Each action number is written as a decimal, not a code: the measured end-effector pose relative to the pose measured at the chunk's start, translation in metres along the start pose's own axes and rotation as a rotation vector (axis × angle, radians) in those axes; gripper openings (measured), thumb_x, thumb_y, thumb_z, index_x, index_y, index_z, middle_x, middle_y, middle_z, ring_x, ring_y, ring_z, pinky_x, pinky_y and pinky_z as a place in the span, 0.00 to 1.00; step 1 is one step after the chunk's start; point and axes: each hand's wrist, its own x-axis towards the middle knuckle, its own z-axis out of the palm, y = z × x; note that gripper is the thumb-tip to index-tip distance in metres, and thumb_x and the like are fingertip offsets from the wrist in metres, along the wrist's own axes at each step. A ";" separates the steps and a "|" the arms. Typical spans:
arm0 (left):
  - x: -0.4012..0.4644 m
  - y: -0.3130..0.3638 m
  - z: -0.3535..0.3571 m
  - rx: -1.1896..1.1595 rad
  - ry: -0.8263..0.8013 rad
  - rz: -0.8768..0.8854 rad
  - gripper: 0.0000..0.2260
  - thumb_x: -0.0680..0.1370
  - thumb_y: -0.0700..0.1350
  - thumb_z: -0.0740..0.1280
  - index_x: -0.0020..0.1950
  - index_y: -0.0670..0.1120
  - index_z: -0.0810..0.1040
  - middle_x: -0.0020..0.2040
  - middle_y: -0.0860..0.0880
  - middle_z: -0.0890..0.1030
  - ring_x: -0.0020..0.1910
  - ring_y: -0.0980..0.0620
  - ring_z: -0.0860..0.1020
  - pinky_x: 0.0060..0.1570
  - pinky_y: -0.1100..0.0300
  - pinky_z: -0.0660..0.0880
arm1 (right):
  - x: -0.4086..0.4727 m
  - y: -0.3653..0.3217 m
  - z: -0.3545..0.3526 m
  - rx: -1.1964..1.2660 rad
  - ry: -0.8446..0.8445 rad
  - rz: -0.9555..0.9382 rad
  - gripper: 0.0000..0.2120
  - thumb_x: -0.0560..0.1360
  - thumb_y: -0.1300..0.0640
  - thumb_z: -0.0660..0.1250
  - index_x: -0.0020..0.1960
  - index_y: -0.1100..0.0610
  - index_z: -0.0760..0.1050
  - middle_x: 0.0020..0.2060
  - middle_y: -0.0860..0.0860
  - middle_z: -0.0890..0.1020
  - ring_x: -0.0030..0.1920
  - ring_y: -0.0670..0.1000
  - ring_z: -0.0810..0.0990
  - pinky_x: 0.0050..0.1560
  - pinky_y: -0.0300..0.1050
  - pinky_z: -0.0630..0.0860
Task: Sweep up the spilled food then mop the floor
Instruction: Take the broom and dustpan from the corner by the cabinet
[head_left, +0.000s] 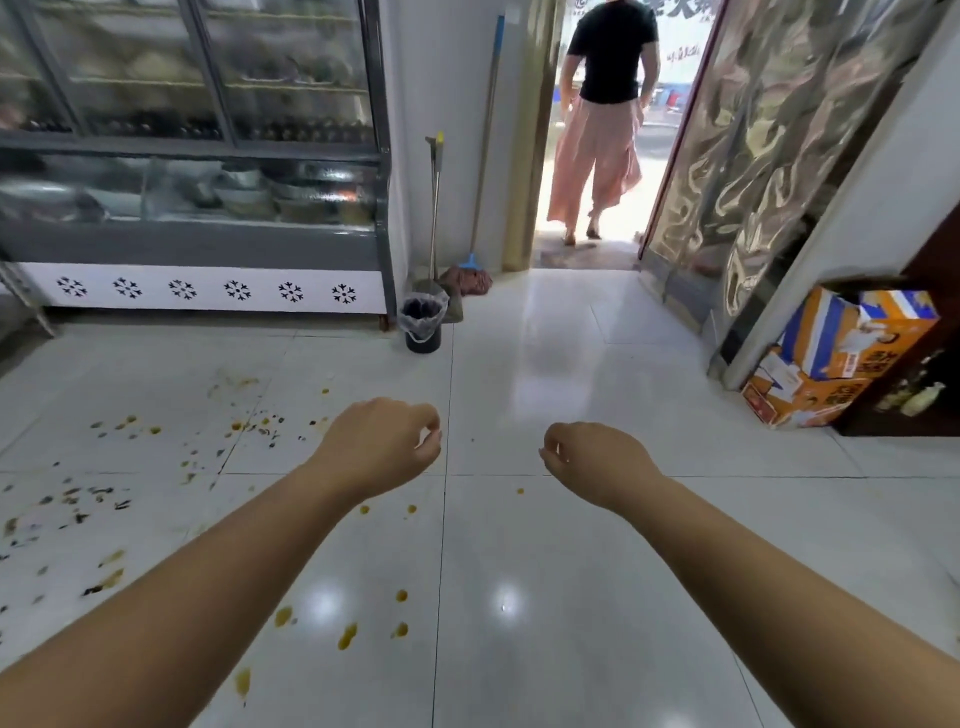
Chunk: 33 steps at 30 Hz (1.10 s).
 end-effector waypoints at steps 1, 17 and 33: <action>0.018 -0.003 0.004 -0.010 -0.013 0.011 0.12 0.79 0.51 0.57 0.56 0.51 0.77 0.48 0.52 0.82 0.45 0.51 0.77 0.39 0.60 0.71 | 0.015 0.006 0.001 0.010 -0.009 0.006 0.15 0.81 0.49 0.52 0.58 0.55 0.73 0.51 0.52 0.79 0.49 0.54 0.78 0.41 0.42 0.68; 0.333 -0.032 0.089 -0.043 -0.136 -0.027 0.12 0.79 0.50 0.58 0.55 0.49 0.79 0.49 0.52 0.81 0.43 0.55 0.74 0.38 0.61 0.68 | 0.315 0.160 0.012 0.143 -0.085 -0.018 0.14 0.80 0.49 0.54 0.59 0.54 0.72 0.53 0.51 0.79 0.49 0.53 0.77 0.41 0.41 0.68; 0.642 -0.124 0.129 -0.150 -0.160 -0.096 0.12 0.79 0.48 0.58 0.55 0.48 0.79 0.54 0.50 0.80 0.51 0.50 0.76 0.44 0.59 0.68 | 0.638 0.242 -0.001 0.184 -0.190 -0.002 0.15 0.80 0.49 0.54 0.63 0.53 0.69 0.58 0.50 0.77 0.55 0.54 0.76 0.49 0.45 0.72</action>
